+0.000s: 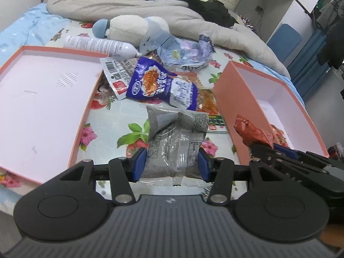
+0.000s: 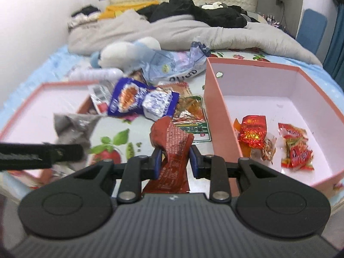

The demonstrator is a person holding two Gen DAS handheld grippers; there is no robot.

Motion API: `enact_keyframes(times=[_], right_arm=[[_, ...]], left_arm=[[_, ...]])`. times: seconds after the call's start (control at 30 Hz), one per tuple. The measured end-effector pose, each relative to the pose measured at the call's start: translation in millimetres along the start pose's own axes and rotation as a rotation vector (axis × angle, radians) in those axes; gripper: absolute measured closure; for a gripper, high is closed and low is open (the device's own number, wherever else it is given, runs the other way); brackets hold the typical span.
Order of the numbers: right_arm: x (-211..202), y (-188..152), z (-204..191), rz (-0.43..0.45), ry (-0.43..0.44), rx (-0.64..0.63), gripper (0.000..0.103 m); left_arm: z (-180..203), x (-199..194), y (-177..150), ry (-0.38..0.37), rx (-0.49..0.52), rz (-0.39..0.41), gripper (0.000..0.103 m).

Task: Organize snacks
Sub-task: 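Carry both packets into the deep pink box and open both tools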

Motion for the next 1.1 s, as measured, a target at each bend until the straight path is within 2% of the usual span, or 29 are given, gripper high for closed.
enact_keyframes(times=[0.4, 0.63, 0.83, 1.1], right_arm=[[-89.0, 3.7, 27.1, 0.107, 0.061, 0.024, 0.073], [-128.2, 0.6, 52.8, 0.154, 0.038, 0.054, 0.073], [-141.9, -2.8, 83.9, 0.170, -0.010, 0.103, 0.073], [-130.9, 1.7, 121.3, 0.169, -0.054, 0.165, 0.073]], left_arm=[[60.7, -59.3, -13.4, -0.004, 0.048, 0.059, 0.047], [95.9, -82.8, -20.9, -0.042, 0.077, 0.079, 0.047], [122.7, -79.7, -25.1, -0.075, 0.102, 0.057, 0.047], [159.5, -49.8, -11.8, -0.125, 0.140, 0.018, 0.047]])
Point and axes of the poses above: each gripper's, at about its wrist camera, not at the fingertips, and x roughly the way its jaws point, z to its right, y to its top, the point moved 9 cm from there along x, roughly the way its jaws point, and after that the axes turned 5 degrees about x, right-handed, at the moved point
